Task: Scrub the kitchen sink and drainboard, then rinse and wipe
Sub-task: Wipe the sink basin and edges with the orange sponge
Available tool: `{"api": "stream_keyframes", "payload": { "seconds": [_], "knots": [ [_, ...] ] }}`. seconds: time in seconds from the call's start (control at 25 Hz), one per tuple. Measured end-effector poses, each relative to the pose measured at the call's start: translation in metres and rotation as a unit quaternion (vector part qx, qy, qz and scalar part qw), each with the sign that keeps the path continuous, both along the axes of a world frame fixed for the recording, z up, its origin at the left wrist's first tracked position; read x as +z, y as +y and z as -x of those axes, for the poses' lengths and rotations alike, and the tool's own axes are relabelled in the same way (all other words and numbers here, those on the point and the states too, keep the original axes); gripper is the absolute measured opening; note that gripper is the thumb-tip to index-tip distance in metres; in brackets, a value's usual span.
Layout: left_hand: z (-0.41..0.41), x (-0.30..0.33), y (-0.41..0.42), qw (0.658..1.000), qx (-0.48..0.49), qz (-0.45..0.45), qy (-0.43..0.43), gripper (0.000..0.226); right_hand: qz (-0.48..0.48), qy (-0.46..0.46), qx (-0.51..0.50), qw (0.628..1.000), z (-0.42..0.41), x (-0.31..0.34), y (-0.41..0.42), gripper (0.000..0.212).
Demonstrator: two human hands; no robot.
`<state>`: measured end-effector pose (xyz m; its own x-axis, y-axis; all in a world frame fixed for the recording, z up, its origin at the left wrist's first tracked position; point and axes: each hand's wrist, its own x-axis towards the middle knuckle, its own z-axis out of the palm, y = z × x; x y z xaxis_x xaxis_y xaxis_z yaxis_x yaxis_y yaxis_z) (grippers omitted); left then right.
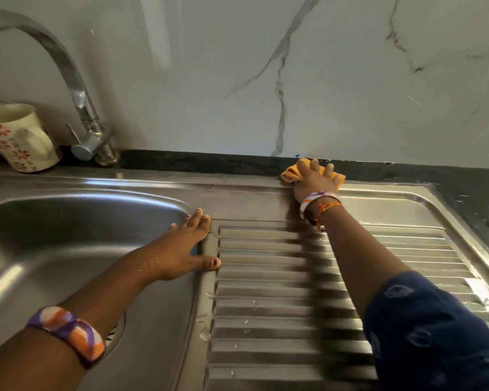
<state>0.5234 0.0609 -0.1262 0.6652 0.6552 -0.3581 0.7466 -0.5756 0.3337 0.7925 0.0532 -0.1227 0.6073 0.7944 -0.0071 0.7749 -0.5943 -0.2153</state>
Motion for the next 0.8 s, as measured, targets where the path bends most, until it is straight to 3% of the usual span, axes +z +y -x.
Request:
{"api": "stream_keyframes", "payload": {
  "seconds": [0.12, 0.28, 0.36, 0.44, 0.52, 0.64, 0.72, 0.8],
  "knots": [
    [0.0, -0.007, -0.007, 0.999, 0.039, 0.002, -0.037, 0.087, -0.019, 0.001, 0.093, 0.995, 0.056, -0.004, 0.036, 0.055],
    [0.003, -0.015, -0.028, 0.975, 0.142, -0.01, -0.171, 0.085, -0.024, 0.009, 0.22, 0.975, 0.116, -0.009, 0.065, 0.055],
    [0.006, -0.015, -0.043, 0.958, 0.191, -0.056, -0.209, 0.095, -0.003, -0.024, 0.329, 0.944, 0.152, -0.011, 0.075, 0.054],
    [0.009, -0.018, -0.048, 0.958, 0.197, -0.107, -0.177, 0.099, 0.036, -0.057, 0.429, 0.901, 0.18, -0.004, 0.081, 0.05],
    [0.012, -0.015, -0.042, 0.965, 0.173, -0.103, -0.167, 0.082, 0.045, 0.067, 0.482, 0.873, 0.186, 0.01, 0.077, 0.044],
    [0.022, -0.001, -0.027, 0.974, 0.126, -0.015, -0.186, 0.041, -0.045, 0.268, 0.466, 0.842, 0.148, 0.028, 0.042, 0.039],
    [0.028, 0.004, -0.019, 0.987, 0.087, 0.043, -0.13, 0.05, -0.141, 0.294, 0.399, 0.857, 0.091, 0.036, 0.011, 0.043],
    [0.029, 0.004, -0.013, 0.995, 0.062, 0.056, -0.058, 0.068, -0.189, 0.235, 0.262, 0.917, 0.021, 0.043, -0.026, 0.045]
  ]
}}
